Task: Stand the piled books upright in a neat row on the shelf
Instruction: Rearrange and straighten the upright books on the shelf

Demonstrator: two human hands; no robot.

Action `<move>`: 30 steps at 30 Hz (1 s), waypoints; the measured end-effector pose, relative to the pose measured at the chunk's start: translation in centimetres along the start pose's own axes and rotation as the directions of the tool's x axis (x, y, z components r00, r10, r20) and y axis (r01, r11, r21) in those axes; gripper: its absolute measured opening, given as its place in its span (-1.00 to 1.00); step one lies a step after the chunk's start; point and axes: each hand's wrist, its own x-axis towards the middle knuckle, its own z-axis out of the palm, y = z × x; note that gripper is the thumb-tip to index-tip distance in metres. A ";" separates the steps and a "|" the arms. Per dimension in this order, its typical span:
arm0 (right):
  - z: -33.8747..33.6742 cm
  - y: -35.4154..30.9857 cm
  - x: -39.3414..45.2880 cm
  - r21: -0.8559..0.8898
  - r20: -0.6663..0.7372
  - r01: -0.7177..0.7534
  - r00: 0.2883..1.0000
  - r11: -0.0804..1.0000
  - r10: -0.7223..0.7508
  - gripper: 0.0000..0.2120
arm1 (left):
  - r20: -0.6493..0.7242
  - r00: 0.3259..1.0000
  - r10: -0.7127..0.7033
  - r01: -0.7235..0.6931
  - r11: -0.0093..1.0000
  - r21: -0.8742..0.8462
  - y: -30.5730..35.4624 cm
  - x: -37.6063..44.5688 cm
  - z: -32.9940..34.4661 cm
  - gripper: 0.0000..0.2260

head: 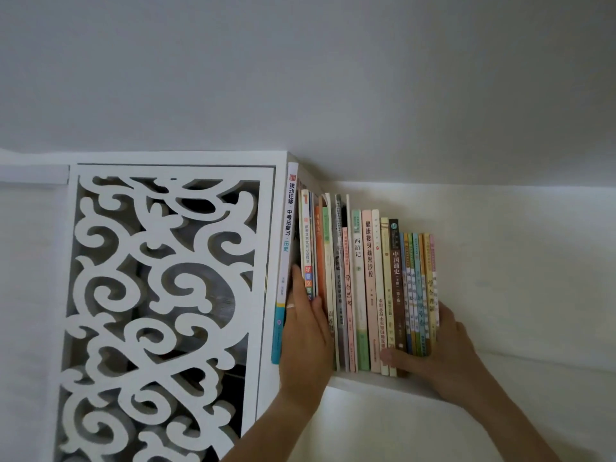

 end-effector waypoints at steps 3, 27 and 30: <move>0.0 -0.1 -0.1 0.025 -0.016 0.016 1.000 1.000 -0.016 0.35 | -0.006 1.000 -0.004 0.004 0.999 -0.033 0.0 -0.3 -0.2 -0.55; 0.0 0.1 -0.6 0.020 -0.022 0.059 0.998 0.998 -0.059 0.24 | -0.016 0.992 -0.127 0.125 0.986 -0.112 1.6 -1.0 -0.6 -0.55; 0.0 -0.1 -0.8 0.052 -0.043 0.069 0.997 0.996 -0.067 0.28 | -0.050 0.989 -0.138 0.132 0.984 -0.118 2.3 -1.4 -0.6 -0.57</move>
